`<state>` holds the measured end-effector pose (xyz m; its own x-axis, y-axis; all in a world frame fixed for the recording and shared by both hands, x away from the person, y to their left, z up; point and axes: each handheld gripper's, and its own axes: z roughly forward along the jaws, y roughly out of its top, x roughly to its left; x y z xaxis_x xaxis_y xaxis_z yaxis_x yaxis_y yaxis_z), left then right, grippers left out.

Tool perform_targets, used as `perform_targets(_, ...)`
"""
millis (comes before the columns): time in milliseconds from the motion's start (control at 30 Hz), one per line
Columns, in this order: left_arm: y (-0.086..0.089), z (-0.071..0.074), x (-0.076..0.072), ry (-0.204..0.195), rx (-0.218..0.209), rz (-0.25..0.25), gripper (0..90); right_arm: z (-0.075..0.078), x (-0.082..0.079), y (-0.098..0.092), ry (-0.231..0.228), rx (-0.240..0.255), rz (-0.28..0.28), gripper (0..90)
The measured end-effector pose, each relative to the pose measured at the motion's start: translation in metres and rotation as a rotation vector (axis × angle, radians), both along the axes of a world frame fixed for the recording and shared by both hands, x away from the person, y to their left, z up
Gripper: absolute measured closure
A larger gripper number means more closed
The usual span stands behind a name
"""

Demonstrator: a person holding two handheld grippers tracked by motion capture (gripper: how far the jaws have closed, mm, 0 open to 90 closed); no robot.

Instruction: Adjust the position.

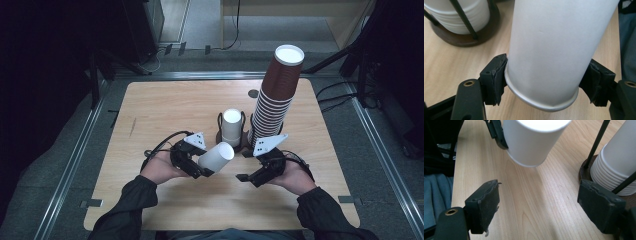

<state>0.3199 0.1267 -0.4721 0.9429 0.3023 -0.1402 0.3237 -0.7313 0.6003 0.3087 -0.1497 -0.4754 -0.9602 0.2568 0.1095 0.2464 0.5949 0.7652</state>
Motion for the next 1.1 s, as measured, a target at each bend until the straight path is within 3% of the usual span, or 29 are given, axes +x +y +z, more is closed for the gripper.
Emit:
perform_targets(300,-0.018,-0.011,-0.003,0.036,0.073,-0.077,28.7,-0.001,0.001,0.006,-0.004,-0.005,0.027,18.4)
perform_targets(533,-0.031,-0.015,-0.008,0.041,0.118,-0.133,28.5,0.001,0.0,0.016,-0.008,-0.008,0.069,18.8)
perform_targets(733,-0.035,-0.017,-0.011,0.046,0.116,-0.149,28.2,0.001,-0.002,0.027,-0.002,-0.019,0.112,22.8)
perform_targets(800,-0.035,-0.017,-0.011,0.044,0.124,-0.142,27.4,0.001,-0.003,0.03,0.001,-0.027,0.142,33.7)
perform_targets(967,-0.031,-0.015,-0.012,0.014,0.108,-0.145,23.9,0.004,-0.003,0.03,-0.001,-0.021,0.145,34.5)
perform_targets(1000,-0.029,-0.014,-0.014,0.008,0.081,-0.134,22.4,0.006,-0.003,0.028,0.009,-0.009,0.143,34.4)
perform_targets(1100,-0.028,-0.012,-0.014,0.005,0.061,-0.122,17.6,0.007,-0.001,0.026,0.008,-0.001,0.137,34.3)
